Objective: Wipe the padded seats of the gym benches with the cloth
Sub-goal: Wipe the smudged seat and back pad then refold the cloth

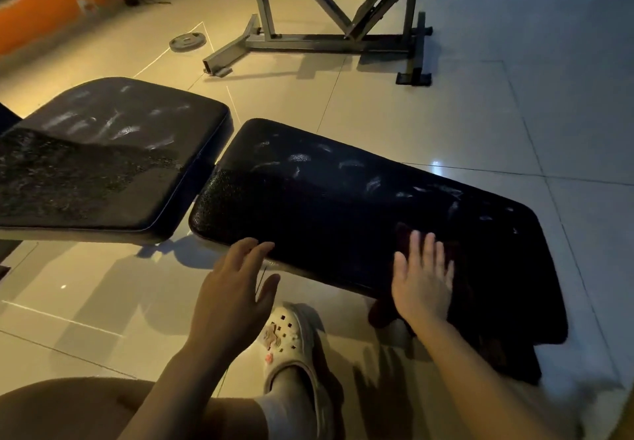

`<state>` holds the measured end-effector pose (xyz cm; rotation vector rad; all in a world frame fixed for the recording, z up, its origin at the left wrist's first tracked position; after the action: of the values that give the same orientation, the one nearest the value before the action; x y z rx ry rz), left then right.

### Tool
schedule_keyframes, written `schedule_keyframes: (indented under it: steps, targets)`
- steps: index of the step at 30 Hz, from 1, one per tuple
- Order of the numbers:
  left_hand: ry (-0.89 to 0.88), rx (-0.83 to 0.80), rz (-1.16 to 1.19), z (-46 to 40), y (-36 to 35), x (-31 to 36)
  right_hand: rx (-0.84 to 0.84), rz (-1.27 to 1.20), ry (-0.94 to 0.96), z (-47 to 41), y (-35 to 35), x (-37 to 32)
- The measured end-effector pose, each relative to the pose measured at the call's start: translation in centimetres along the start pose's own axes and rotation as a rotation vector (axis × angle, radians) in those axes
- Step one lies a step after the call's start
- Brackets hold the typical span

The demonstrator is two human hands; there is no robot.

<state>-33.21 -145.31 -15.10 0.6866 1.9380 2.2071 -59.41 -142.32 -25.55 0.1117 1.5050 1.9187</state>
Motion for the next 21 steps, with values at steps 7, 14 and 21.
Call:
schedule_keyframes:
  steps: [7, 14, 21]
  targets:
    - [-0.061, 0.034, -0.118, -1.3, -0.2, 0.6, -0.104, 0.18, 0.705, 2.3, -1.6, -16.9]
    - [-0.03, 0.062, -0.076, -3.1, -1.5, 1.3, -0.04, 0.042, 0.505, -0.3, -0.7, -11.0]
    - [-0.223, -0.055, -0.31, -4.1, -7.1, 5.4, -0.039, -0.039, 0.061, -1.8, 0.5, 4.6]
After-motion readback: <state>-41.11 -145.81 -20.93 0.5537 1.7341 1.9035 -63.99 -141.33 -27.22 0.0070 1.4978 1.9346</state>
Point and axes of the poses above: each hand's wrist, its own z-axis away from the middle knuckle, its own y-axis out of the back of the hand, x = y × z, the point moved 3 cm from there along -z, towards the middle knuckle, and after that the axes turned 13 degrees about -x, right-handed, at the moved point
